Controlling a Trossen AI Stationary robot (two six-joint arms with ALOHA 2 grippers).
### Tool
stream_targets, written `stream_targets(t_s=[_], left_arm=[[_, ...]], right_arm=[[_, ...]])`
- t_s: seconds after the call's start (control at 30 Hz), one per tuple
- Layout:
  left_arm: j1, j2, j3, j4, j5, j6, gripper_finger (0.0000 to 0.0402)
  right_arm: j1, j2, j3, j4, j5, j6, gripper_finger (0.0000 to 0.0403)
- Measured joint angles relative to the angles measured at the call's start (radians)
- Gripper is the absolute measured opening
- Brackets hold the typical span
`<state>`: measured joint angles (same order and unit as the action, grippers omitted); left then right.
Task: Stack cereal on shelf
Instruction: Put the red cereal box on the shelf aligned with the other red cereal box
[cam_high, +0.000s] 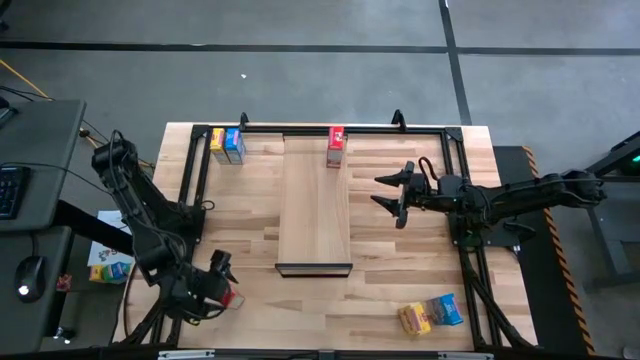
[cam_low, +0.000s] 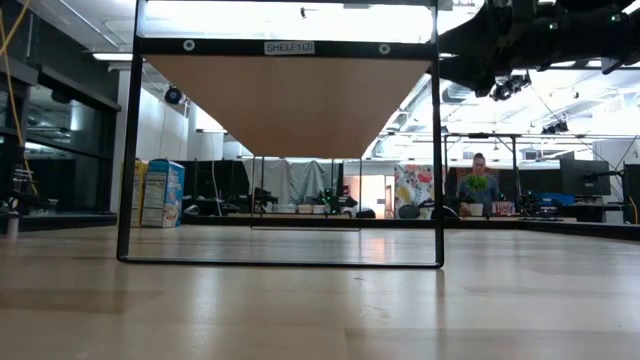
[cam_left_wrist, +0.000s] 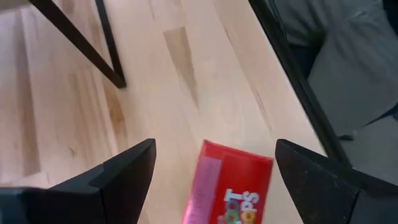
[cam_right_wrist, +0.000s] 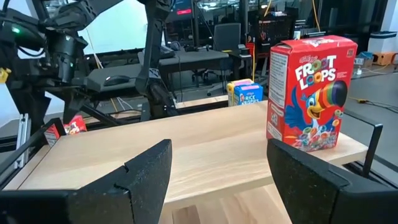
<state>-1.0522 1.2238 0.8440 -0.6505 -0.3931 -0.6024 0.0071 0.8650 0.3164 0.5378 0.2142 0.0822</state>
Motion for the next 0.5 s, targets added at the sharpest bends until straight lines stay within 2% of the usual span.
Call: stream_targets(t_s=[0.5], left_arm=[[0.0,0.007,0.0,-0.037,0.075,-0.017,0.0319]], right_arm=[[0.0,0.0,0.0,-0.003,0.0,-0.003,0.0256]])
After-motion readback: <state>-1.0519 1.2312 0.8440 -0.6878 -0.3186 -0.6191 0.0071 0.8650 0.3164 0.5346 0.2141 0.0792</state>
